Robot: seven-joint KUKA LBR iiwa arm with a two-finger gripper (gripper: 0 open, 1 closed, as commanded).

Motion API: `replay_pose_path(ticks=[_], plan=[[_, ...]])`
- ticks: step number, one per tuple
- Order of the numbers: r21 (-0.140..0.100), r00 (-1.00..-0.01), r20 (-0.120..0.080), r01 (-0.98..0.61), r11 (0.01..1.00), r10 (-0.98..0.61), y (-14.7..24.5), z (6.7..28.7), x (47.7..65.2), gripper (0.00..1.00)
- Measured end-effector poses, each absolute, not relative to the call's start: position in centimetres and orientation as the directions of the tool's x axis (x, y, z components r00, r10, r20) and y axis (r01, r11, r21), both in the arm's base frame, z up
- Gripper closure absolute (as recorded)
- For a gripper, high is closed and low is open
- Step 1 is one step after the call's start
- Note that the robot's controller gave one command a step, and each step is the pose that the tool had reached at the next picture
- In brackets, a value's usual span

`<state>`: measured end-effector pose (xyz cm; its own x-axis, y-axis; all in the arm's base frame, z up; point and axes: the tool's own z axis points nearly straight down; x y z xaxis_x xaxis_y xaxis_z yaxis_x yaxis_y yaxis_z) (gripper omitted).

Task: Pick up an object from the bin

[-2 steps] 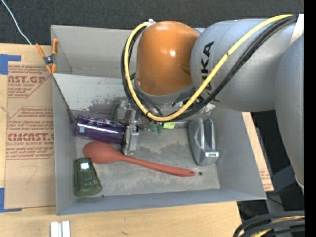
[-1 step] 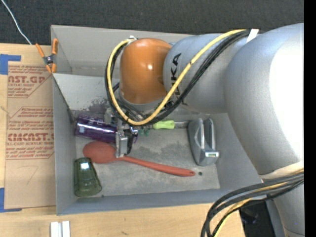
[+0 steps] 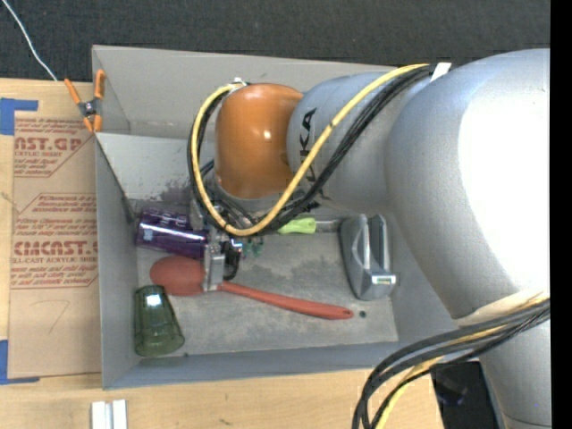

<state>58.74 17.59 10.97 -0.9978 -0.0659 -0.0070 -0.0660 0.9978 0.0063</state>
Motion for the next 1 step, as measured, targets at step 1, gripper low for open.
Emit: replay_pose_path(ticks=[1], plan=[[0.006, -0.999, -0.007, -0.054, 0.999, -0.054, 17.67, 11.04, 58.62, 0.00]])
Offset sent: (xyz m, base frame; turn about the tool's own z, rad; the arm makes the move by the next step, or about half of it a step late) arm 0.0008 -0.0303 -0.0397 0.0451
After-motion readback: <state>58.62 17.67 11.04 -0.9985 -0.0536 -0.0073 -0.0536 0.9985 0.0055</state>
